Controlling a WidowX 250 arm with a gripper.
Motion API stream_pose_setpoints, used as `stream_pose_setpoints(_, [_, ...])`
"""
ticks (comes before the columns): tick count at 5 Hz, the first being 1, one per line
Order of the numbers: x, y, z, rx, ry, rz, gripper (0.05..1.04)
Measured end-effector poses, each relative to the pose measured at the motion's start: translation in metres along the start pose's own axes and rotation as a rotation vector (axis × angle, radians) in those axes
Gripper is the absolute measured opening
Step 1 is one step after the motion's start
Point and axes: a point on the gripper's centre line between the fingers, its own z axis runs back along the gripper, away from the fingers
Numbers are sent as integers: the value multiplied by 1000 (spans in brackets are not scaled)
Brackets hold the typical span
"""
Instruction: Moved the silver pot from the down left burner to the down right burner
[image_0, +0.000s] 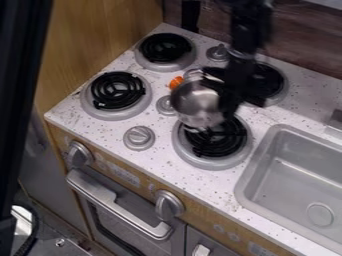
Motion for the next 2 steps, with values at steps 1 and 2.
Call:
stream_pose_setpoints(1, [-9, -33, -22, -7, 58, -29, 69])
stream_pose_setpoints(2, [-4, -42, -37, -25, 94, -26, 69])
